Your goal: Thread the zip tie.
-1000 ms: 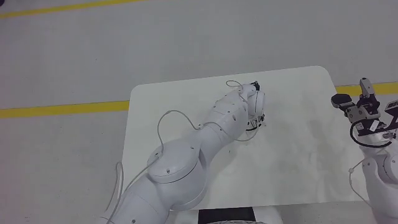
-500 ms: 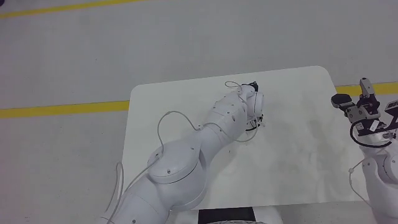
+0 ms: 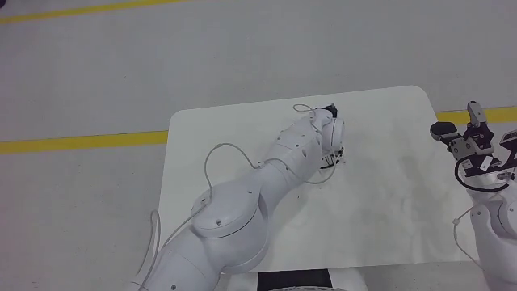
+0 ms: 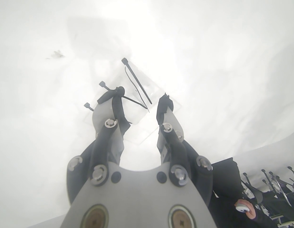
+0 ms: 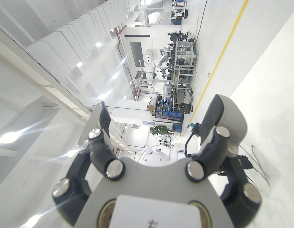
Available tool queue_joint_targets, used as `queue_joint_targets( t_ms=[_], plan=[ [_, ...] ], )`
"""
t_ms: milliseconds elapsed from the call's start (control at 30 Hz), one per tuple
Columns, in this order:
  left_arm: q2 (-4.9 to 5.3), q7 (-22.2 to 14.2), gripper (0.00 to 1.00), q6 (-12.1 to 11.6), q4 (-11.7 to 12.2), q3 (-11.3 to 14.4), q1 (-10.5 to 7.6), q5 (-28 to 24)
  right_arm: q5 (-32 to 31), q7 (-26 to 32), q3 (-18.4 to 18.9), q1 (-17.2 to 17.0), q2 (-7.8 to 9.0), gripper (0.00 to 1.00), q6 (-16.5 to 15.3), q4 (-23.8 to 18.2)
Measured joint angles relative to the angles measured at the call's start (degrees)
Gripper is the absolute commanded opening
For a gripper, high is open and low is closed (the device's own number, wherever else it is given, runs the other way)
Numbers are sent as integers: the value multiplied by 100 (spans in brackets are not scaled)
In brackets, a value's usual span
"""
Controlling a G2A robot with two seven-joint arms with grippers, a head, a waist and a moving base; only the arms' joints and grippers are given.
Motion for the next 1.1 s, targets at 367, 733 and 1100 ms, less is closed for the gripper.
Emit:
queue_joint_targets(
  t_ms=[367, 733, 1100],
  plan=[
    [0, -50, 31, 0, 107, 1, 3, 4, 0, 0, 0, 0, 0, 100, 0, 0],
    [0, -126, 30, 0, 42, 31, 48, 54, 0, 0, 0, 0, 0, 100, 0, 0],
    [0, -32, 30, 0, -86, 37, 61, 43, 0, 0, 0, 0, 0, 100, 0, 0]
  ],
)
